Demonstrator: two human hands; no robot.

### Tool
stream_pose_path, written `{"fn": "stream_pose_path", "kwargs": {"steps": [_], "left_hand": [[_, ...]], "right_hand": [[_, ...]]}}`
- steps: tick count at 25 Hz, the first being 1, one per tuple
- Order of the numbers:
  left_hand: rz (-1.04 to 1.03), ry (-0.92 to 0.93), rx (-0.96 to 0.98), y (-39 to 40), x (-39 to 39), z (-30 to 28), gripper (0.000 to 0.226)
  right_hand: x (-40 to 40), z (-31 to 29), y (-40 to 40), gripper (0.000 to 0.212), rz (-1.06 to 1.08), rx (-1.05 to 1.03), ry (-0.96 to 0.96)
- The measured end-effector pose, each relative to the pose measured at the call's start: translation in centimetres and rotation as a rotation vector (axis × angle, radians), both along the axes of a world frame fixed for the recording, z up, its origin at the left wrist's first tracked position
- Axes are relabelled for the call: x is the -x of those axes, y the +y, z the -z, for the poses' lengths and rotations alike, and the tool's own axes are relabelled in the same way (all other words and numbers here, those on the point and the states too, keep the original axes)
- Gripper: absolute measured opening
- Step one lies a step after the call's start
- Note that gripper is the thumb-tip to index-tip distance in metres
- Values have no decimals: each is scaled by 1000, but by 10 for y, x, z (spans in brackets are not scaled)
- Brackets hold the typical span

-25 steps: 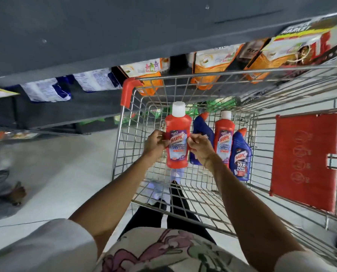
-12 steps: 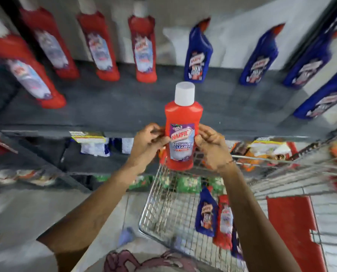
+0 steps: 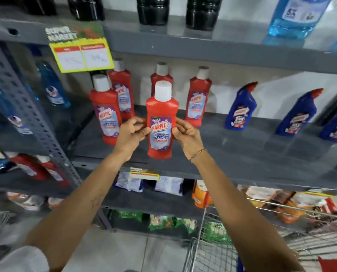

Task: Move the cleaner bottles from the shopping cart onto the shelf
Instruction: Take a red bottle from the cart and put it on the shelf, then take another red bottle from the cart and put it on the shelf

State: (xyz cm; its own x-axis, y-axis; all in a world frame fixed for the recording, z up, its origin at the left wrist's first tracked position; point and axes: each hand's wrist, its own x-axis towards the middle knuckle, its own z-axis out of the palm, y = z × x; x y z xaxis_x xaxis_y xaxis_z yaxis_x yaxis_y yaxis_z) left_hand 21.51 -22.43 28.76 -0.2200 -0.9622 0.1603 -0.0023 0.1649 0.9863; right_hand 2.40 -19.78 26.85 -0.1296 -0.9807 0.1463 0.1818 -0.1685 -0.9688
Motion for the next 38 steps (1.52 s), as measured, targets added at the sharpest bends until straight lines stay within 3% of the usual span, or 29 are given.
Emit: {"fn": "stream_pose_path", "kwargs": {"steps": [6,15,18,21,24,28,31,33,38], "left_hand": [[-52,-6,-35,-52,-30,10,17],[-99,-32,-7,-70,-35,37,20],[-288,-184,162,-54,-35,40,29],[-509,-110,304,-22,-21,39,19],[-340,-73,311,29,26,46,15],[29,-127,157,91,114,80,11],[194,-200,19,139,183,123,11],[323,-281,-103,177,233,162,10],[468,-502,-598,243,343,256,31]], "right_hand": [[-42,12,-56,42,40,-63,-35],[-51,19,-75,43,3,-94,-4],[-53,14,-60,36,70,-66,34],[-47,15,-26,9,251,-2,85],[-18,25,30,14,287,-8,131],[61,60,118,18,398,-128,206],[138,104,192,23,531,-288,246],[195,140,247,25,598,-448,242],[303,233,360,20,496,-1082,301]]}}
